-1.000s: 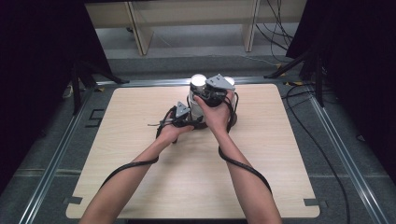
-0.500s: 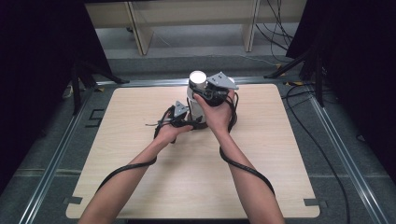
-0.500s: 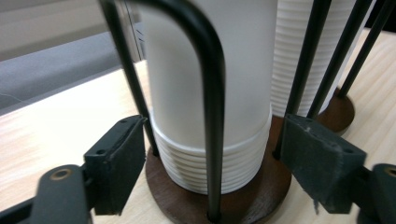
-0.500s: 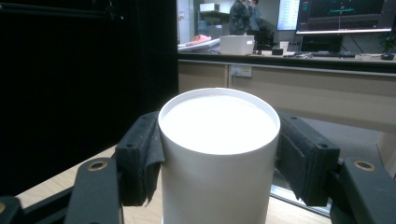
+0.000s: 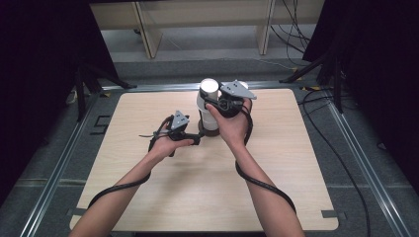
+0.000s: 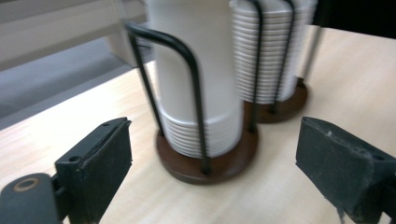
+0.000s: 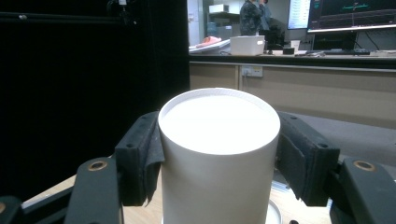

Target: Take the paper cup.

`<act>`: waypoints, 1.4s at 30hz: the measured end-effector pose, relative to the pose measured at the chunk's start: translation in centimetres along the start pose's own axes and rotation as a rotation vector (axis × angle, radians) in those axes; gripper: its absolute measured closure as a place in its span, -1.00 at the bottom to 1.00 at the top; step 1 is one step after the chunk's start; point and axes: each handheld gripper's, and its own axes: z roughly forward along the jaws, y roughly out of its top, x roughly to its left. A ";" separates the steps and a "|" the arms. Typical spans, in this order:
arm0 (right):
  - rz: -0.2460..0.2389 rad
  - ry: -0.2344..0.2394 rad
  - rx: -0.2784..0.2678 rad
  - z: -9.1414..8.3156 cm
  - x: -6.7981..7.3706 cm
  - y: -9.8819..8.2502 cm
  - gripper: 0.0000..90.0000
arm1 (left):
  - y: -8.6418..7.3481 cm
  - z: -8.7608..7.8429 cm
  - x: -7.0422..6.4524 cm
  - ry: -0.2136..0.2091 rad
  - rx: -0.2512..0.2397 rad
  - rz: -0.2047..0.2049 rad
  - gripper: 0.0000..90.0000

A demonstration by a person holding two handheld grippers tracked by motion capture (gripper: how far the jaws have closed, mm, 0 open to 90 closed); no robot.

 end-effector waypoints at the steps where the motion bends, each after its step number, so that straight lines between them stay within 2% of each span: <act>1: 0.012 0.002 0.002 -0.1 0.1 0.0 -0.20 | -0.3 -0.6 -0.1 -0.006 -0.004 0.007 -0.79; 6: 0.017 0.011 0.003 -1.0 0.1 0.2 -0.20 | -1.1 -1.9 -0.1 -0.004 -0.009 0.010 -0.78; 7: 0.021 0.031 -0.007 -1.4 0.1 0.1 -0.20 | -1.3 -2.3 -0.2 -0.002 -0.017 0.006 -0.78; 9: 0.018 0.030 0.002 -1.9 0.1 -0.1 -0.20 | -1.5 -3.2 -0.5 -0.003 -0.032 0.007 -0.78; 11: 0.020 0.034 -0.002 -2.0 0.1 -0.1 -0.20 | -1.7 -3.5 -0.6 -0.006 -0.046 0.004 -0.78; 12: 0.042 0.035 0.008 -2.6 0.1 -0.4 -0.20 | -1.8 -4.2 -0.9 -0.007 -0.058 -0.001 -0.78; 15: 0.044 0.037 0.020 -3.3 -0.2 -0.8 -0.20 | -2.2 -5.1 -1.2 -0.008 -0.078 -0.002 -0.78; 17: 0.065 0.044 0.022 -3.9 -0.2 -1.1 -0.20 | -2.3 -5.3 -1.3 -0.006 -0.082 0.001 -0.79; 21: 0.050 0.033 0.016 -4.8 -0.7 -1.6 -0.20 | -2.7 -6.5 -1.9 -0.005 -0.092 0.011 -0.79; 22: 0.084 0.038 0.026 -5.4 -0.8 -1.9 -0.20 | -2.9 -6.9 -2.1 -0.009 -0.107 0.007 -0.80; 24: 0.096 0.036 0.031 -5.8 -0.9 -2.1 -0.20 | -3.0 -7.1 -2.3 -0.009 -0.106 0.009 -0.80; 25: 0.102 0.032 0.039 -6.6 -1.2 -2.7 -0.20 | -3.3 -7.6 -2.5 -0.014 -0.104 0.009 -0.80; 28: 0.093 0.012 0.040 -7.2 -1.7 -3.2 -0.20 | -3.6 -8.0 -2.7 -0.018 -0.107 0.016 -0.81; 29: 0.112 0.002 0.047 -7.7 -2.1 -3.7 -0.20 | -3.9 -8.2 -2.8 -0.014 -0.113 0.012 -0.81; 30: 0.102 -0.004 0.040 -7.9 -2.4 -3.9 -0.20 | -4.1 -8.4 -2.8 -0.013 -0.111 0.005 -0.81; 31: 0.113 -0.004 0.047 -8.2 -2.5 -4.2 -0.20 | -4.2 -8.4 -2.8 -0.013 -0.112 0.002 -0.81; 38: 0.134 -0.021 0.063 -9.8 -3.0 -5.5 -0.20 | -4.6 -8.5 -3.1 -0.014 -0.116 -0.006 -0.81; 40: 0.145 -0.023 0.055 -10.2 -3.1 -6.0 -0.20 | -4.7 -8.5 -3.2 -0.021 -0.119 -0.006 -0.81; 41: 0.176 -0.033 0.058 -10.5 -2.9 -6.1 -0.20 | -4.5 -8.7 -3.2 -0.018 -0.104 0.001 -0.81; 42: 0.154 -0.029 0.054 -10.6 -3.1 -6.1 -0.20 | -4.5 -8.7 -3.2 -0.018 -0.104 0.001 -0.81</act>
